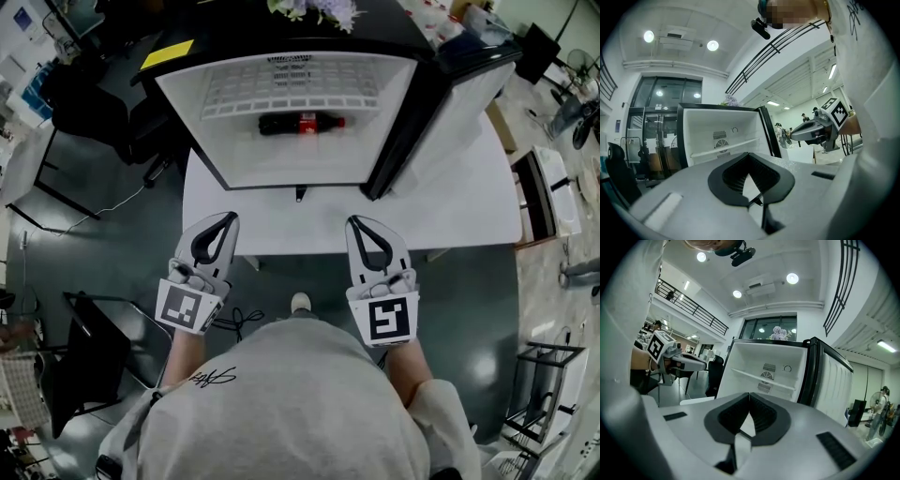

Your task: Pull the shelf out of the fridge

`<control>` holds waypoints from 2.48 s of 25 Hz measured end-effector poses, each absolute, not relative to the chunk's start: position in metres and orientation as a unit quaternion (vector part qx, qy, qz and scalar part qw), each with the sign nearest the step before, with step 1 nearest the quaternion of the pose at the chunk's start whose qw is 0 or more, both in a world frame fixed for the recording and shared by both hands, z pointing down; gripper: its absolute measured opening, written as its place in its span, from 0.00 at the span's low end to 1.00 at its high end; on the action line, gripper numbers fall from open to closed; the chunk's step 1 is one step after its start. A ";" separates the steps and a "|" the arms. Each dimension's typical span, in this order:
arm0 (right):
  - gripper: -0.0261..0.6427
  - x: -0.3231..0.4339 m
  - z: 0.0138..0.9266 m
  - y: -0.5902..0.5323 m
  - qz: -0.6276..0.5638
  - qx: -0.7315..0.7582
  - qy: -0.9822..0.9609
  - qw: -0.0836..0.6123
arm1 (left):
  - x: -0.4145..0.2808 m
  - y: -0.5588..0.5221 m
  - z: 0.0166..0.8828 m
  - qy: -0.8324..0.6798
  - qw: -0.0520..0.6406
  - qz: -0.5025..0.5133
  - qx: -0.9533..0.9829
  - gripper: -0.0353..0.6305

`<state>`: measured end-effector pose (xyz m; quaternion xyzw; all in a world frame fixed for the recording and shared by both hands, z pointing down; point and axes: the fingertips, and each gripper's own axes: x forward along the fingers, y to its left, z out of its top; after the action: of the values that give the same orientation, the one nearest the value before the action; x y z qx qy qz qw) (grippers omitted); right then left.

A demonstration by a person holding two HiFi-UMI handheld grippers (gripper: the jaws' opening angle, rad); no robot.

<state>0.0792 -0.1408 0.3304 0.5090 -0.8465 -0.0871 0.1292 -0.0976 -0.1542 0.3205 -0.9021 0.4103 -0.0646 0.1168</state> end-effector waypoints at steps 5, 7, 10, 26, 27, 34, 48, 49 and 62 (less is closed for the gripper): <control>0.06 0.075 0.330 -0.161 -0.084 0.515 -0.843 0.128 | -0.104 -0.176 0.320 0.407 0.117 -0.063 -0.904 0.06; 0.06 0.072 0.329 -0.168 -0.084 0.519 -0.842 0.124 | -0.107 -0.184 0.320 0.405 0.119 -0.062 -0.905 0.06; 0.06 0.069 0.329 -0.178 -0.086 0.524 -0.839 0.121 | -0.110 -0.195 0.321 0.401 0.121 -0.062 -0.906 0.06; 0.06 0.068 0.332 -0.201 -0.084 0.539 -0.829 0.120 | -0.109 -0.220 0.323 0.384 0.125 -0.058 -0.913 0.06; 0.06 0.069 0.332 -0.202 -0.083 0.540 -0.829 0.119 | -0.109 -0.221 0.324 0.384 0.124 -0.058 -0.913 0.06; 0.06 0.072 0.327 -0.217 -0.092 0.533 -0.834 0.111 | -0.107 -0.237 0.323 0.391 0.128 -0.060 -0.910 0.06; 0.06 0.073 0.303 -0.268 -0.154 0.514 -0.833 0.134 | -0.090 -0.278 0.303 0.412 0.182 -0.102 -0.887 0.06; 0.06 0.072 0.302 -0.271 -0.161 0.512 -0.833 0.138 | -0.089 -0.281 0.302 0.413 0.185 -0.102 -0.886 0.06; 0.23 0.050 0.310 -0.299 -0.271 0.454 -0.818 0.224 | -0.075 -0.307 0.304 0.403 0.276 -0.182 -0.853 0.25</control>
<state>0.0499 -0.2991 0.3103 0.4544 -0.8184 -0.2714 0.2238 -0.0747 -0.3068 0.3044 -0.8533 0.4034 -0.1815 0.2761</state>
